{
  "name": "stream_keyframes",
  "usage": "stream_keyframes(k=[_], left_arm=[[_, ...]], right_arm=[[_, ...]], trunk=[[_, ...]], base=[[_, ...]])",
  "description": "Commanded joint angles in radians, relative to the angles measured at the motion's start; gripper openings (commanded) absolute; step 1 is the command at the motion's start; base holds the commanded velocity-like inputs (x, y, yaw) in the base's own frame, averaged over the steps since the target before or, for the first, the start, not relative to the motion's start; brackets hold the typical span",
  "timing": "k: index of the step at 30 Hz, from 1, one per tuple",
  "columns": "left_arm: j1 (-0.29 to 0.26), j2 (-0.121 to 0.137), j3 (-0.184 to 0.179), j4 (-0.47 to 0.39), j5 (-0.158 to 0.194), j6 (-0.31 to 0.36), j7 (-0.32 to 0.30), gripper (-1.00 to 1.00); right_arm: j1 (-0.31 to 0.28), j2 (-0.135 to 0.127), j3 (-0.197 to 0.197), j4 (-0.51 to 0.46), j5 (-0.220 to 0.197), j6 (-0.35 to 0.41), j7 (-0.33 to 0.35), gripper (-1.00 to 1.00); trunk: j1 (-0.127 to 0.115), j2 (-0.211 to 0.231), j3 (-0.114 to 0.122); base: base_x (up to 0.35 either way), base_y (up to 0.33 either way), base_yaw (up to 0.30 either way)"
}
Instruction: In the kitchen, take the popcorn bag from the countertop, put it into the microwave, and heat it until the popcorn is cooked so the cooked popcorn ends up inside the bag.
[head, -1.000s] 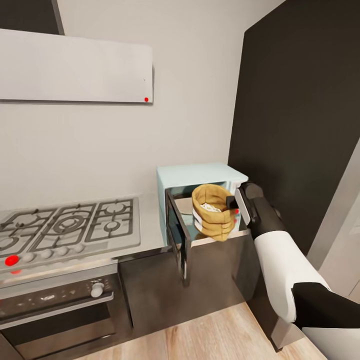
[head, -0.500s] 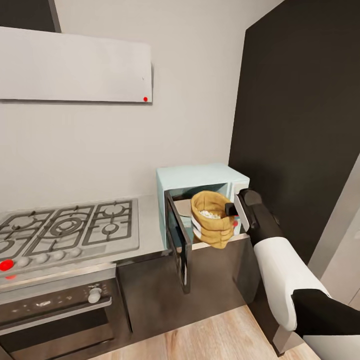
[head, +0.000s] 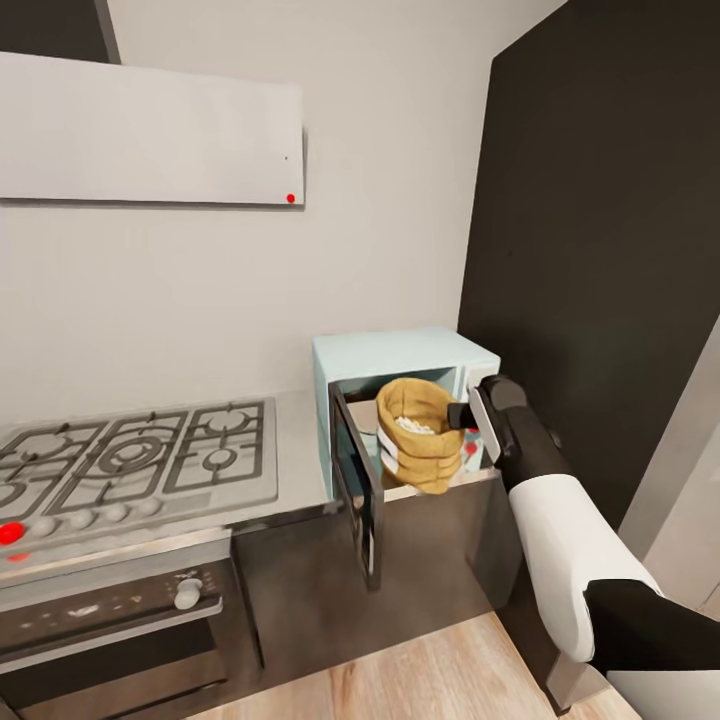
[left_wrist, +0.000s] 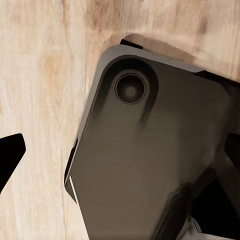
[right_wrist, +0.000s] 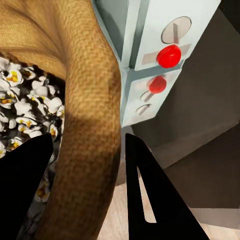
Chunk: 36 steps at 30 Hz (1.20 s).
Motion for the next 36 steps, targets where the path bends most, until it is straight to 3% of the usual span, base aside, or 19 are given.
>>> stream_keyframes(k=[1,29,36], left_arm=[[0.0,0.0,0.006,-0.002,-0.001,-0.001,0.001,1.0],[0.0,0.0,0.006,-0.002,-0.001,-0.001,0.001,1.0],[0.0,0.0,0.006,-0.002,-0.001,-0.001,0.001,1.0]], right_arm=[[-0.001,0.001,-0.003,-0.001,0.004,0.004,0.001,-1.0],[0.006,0.004,-0.001,0.018,0.003,0.004,-0.003,-1.0],[0.007,0.004,-0.001,0.018,0.003,0.004,-0.003,-1.0]], trunk=[[0.0,-0.001,-0.001],[0.0,-0.001,-0.001],[0.0,-0.001,-0.001]], base=[[0.196,0.0,0.0],[0.214,0.0,0.0],[0.047,0.0,0.0]])
